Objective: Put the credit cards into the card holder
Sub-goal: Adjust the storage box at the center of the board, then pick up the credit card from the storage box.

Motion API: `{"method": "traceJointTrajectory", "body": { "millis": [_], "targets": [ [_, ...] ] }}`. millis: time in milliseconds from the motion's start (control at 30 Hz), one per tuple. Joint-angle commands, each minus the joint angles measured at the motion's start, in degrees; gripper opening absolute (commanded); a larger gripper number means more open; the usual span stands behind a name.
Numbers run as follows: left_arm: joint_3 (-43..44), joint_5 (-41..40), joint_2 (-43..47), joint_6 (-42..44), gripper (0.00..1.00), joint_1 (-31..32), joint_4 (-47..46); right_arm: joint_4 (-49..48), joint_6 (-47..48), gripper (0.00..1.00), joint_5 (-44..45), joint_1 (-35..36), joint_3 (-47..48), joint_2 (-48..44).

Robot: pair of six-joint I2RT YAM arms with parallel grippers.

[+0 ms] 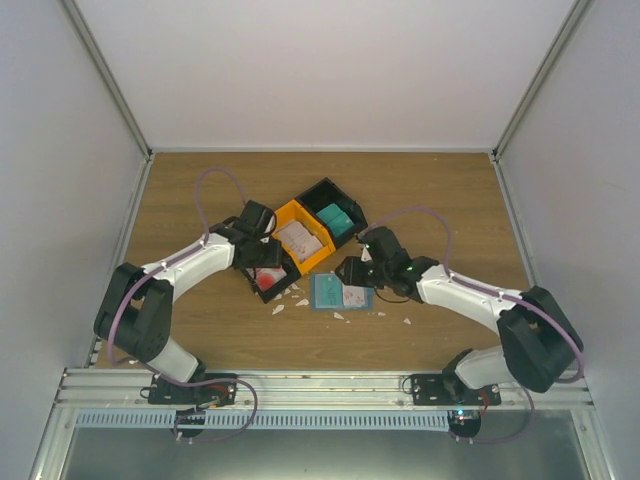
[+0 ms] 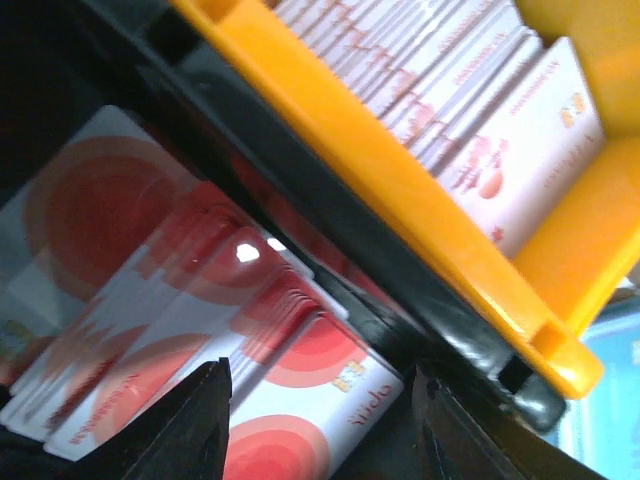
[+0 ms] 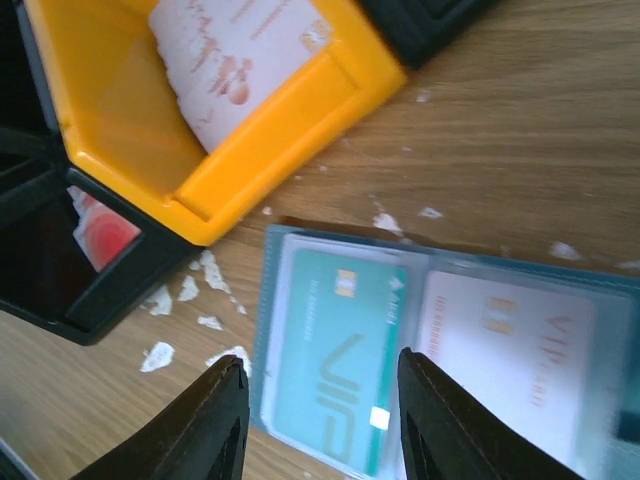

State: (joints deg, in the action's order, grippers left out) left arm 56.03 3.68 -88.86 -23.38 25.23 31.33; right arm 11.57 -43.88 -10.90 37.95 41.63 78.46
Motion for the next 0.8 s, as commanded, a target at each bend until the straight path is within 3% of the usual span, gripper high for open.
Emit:
{"method": "traceJointTrajectory", "body": {
  "millis": [0, 233, 433, 767],
  "targets": [
    [0.55, -6.02, 0.79, 0.48, 0.52, -0.88, 1.85, -5.00, -4.31, 0.42, -0.23, 3.81, 4.15, 3.67],
    [0.48, -3.79, -1.30, 2.83, 0.53, -0.89, 3.76, -9.32, -9.12, 0.44, 3.82, 12.17, 9.75, 12.49],
    [2.17, -0.16, -4.71, 6.26, 0.56, -0.95, 5.70, -13.07, -10.58, 0.48, 3.40, 15.32, 12.51, 18.30],
    [2.29, 1.48, -6.16, 8.08, 0.41, -0.93, 6.61, -16.00, -10.67, 0.40, 3.78, 15.41, 14.76, 23.72]
  ]
}}
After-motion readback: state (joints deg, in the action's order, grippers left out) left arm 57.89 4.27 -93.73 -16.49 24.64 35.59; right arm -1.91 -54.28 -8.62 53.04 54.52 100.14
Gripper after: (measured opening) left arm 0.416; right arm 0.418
